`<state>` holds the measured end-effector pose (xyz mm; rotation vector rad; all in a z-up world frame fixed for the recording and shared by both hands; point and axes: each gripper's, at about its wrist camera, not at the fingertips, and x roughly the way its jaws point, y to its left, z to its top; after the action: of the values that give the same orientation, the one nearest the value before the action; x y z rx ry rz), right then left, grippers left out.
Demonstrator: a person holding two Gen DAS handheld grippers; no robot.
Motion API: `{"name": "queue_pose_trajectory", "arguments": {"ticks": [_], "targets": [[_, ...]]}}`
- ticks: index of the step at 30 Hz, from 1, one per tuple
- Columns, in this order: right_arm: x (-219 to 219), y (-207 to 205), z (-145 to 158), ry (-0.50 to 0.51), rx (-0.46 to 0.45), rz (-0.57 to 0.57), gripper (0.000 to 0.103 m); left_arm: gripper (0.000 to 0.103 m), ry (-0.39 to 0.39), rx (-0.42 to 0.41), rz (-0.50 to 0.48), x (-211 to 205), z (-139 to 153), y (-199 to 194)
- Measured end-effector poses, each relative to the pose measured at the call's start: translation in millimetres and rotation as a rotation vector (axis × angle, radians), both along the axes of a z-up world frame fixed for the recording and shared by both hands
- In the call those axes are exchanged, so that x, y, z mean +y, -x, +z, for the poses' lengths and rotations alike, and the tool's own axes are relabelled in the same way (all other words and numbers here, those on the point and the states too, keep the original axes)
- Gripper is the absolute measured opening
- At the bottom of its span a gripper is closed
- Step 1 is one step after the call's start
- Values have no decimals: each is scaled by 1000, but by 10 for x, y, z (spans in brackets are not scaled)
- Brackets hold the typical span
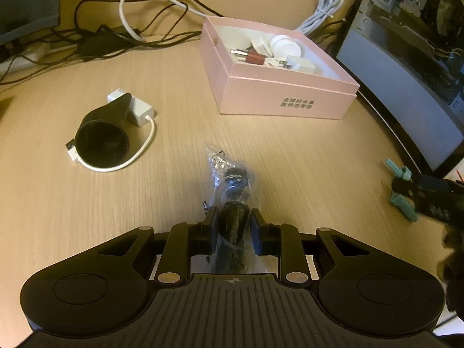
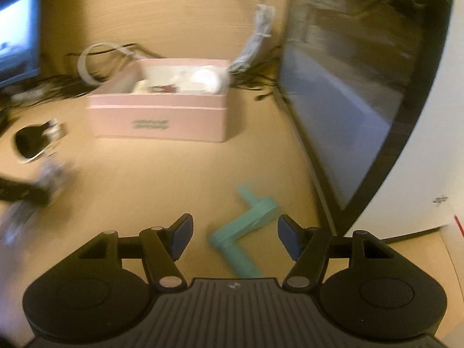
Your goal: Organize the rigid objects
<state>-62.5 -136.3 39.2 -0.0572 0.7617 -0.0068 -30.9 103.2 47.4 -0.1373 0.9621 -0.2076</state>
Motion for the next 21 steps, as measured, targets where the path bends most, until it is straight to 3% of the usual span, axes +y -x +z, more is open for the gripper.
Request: {"name": "queue_pose_trajectory", "arguments": {"ticks": [2, 4, 5, 6, 8, 10, 12, 15, 21], "targets": [[-28, -138, -50, -27, 20, -71, 65, 27, -1, -2, -1, 0, 0, 4], [-15, -238, -94, -61, 40, -82, 56, 27, -3, 0, -2, -1, 0, 7], [5, -264, -104, -75, 47, -46, 43, 27, -4, 1, -4, -3, 1, 10], [52, -262, -106, -88, 51, 19, 36, 27, -6, 1, -5, -3, 3, 14], [168, -196, -94, -76, 43, 160, 36, 27, -2, 0, -3, 4, 0, 22], [264, -105, -93, -1, 19, 207, 38, 27, 9, -4, 10, 18, -5, 31], [305, -60, -97, 47, -1, 206, 52, 28, 10, -5, 15, 18, -3, 39], [313, -56, -54, 17, -29, 194, 65, 28, 7, -4, 14, 16, -1, 40], [399, -220, -124, 27, -8, 270, 68, 28, -5, -1, 6, 3, 1, 47]]}}
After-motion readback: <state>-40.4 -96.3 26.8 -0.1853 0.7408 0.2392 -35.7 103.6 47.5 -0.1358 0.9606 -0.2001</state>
